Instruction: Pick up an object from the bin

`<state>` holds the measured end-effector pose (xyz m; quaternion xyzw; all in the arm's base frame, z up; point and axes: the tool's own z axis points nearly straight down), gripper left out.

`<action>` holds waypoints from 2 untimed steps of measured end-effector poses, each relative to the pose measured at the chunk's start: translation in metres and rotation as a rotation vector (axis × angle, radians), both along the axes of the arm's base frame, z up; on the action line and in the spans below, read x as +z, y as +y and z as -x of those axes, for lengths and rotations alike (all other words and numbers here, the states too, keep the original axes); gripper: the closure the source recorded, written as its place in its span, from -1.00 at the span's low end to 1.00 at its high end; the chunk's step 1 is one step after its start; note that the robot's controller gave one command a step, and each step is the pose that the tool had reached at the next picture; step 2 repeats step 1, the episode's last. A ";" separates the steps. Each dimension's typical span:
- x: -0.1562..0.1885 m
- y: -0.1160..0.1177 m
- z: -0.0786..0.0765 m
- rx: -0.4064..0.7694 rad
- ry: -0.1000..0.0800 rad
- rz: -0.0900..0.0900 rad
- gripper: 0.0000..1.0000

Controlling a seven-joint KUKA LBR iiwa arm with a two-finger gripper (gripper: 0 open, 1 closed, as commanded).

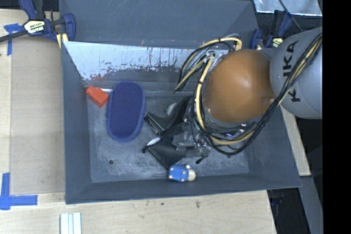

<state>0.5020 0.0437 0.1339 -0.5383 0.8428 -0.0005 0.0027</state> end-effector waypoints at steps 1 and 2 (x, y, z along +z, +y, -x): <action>0.036 0.000 -0.001 -0.003 -0.001 0.000 1.00; 0.036 0.000 -0.001 -0.003 -0.001 0.000 1.00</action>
Offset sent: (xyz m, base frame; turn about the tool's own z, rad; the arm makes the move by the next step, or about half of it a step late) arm -0.0001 -0.0003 0.0336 0.0000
